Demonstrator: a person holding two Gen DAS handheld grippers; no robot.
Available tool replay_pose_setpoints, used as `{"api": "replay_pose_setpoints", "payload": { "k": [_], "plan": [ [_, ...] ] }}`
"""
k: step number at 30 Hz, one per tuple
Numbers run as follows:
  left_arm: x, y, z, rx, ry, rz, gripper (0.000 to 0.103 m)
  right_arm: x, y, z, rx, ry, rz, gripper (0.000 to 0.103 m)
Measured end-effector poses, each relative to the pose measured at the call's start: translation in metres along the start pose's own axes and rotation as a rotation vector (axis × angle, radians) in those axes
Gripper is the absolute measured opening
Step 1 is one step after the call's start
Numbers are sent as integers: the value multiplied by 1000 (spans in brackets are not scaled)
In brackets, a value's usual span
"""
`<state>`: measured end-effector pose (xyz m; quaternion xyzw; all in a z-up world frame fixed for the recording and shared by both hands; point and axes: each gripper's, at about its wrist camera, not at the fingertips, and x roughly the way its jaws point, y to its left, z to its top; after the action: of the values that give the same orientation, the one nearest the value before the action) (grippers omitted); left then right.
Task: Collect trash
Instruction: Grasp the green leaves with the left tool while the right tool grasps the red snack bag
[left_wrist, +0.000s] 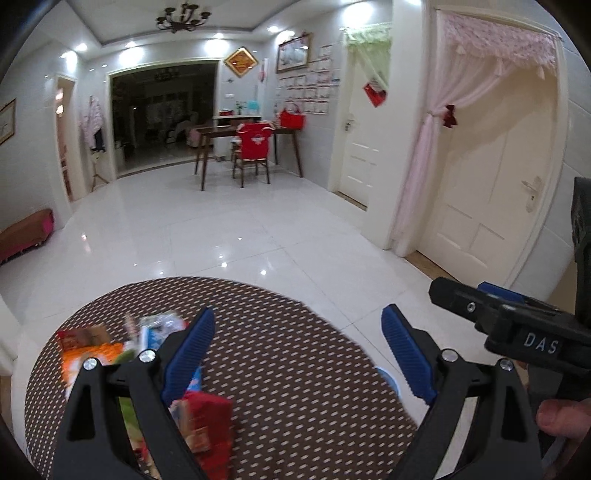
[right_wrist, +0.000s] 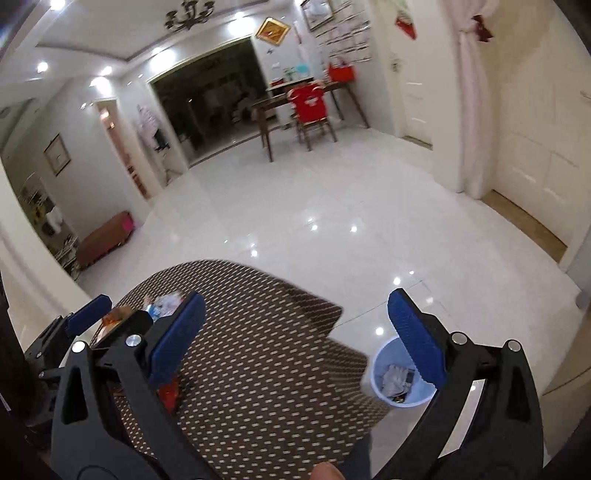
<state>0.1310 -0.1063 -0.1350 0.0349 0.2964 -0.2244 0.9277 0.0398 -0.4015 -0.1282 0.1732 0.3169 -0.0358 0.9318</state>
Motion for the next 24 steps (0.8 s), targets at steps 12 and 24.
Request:
{"api": "replay_pose_setpoints", "payload": {
  "k": [12,24],
  "plan": [
    [-36,96,-53,-56,8,242,90,40,86,-45,-128,152,109,97],
    [-52,155,-98,-133,71,388,89,91,145,-96,-188,321,212,97]
  ]
}}
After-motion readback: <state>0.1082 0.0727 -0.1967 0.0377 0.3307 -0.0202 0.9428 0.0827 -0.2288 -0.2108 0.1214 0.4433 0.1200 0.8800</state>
